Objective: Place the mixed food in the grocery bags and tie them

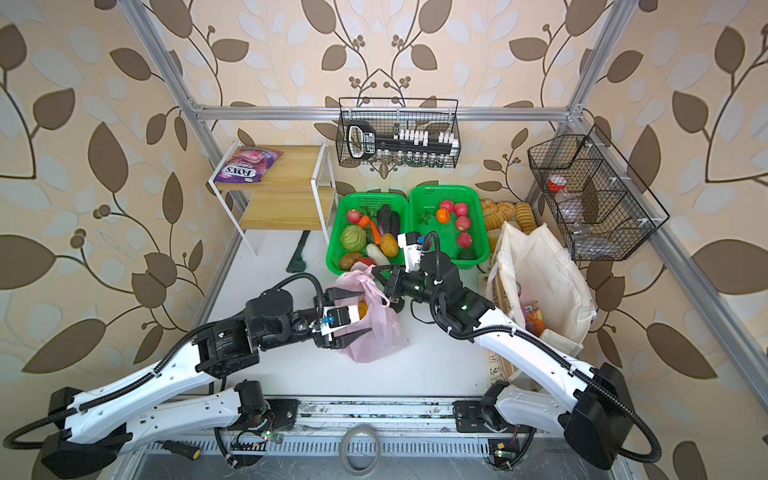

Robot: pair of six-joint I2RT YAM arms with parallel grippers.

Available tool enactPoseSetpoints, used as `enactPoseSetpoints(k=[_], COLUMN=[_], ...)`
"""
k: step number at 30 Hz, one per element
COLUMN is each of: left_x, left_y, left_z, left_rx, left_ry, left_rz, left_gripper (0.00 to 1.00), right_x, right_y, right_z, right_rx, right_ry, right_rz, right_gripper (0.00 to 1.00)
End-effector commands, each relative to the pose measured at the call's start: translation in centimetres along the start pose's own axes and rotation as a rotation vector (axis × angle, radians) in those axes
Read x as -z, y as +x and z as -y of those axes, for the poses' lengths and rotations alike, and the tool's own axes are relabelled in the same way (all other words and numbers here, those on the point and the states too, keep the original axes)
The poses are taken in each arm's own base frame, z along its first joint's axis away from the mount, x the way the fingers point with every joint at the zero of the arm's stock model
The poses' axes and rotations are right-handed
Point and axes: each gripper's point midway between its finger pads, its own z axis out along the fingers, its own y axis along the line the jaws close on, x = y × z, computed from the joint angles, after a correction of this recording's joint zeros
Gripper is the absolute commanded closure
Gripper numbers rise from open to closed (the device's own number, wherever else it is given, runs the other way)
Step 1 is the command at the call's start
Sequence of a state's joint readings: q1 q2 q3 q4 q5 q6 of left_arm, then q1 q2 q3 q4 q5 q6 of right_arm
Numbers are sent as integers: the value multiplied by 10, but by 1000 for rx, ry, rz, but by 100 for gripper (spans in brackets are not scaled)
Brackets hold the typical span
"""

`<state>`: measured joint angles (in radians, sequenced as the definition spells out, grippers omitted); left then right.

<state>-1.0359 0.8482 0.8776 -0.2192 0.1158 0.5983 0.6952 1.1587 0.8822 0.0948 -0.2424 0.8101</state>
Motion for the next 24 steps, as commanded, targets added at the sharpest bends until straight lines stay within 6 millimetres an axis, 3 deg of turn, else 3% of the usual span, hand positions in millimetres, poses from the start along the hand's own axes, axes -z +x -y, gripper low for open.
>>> enactPoseSetpoints(k=[1,6,11,14,21,24], left_x=[-6,-20,-35,-40,-26,-8], left_y=[-10,-22,-17,-12,-15,-12], left_z=[-14,-29,-27,-28,-51,-60], left_rx=[-120,-141,-172,-183,-158,-101], left_ry=[-105,-208,-187,-197,-326,-395], left_rz=[-18,14,-21,-51,-66,-62], left_gripper=[25,27,35,49,98,100], right_x=[0,0,0,0,3,8], right_y=[-2,-2,-3,-4,-3,-8], right_z=[3,3,1,0,4,15], right_rx=[-19,-23,-22,-20,-8,-19], right_ry=[2,-1,-12,-15,8,49], right_rz=[21,18,18,22,24,52], right_gripper=[100,100,100,100,100,100])
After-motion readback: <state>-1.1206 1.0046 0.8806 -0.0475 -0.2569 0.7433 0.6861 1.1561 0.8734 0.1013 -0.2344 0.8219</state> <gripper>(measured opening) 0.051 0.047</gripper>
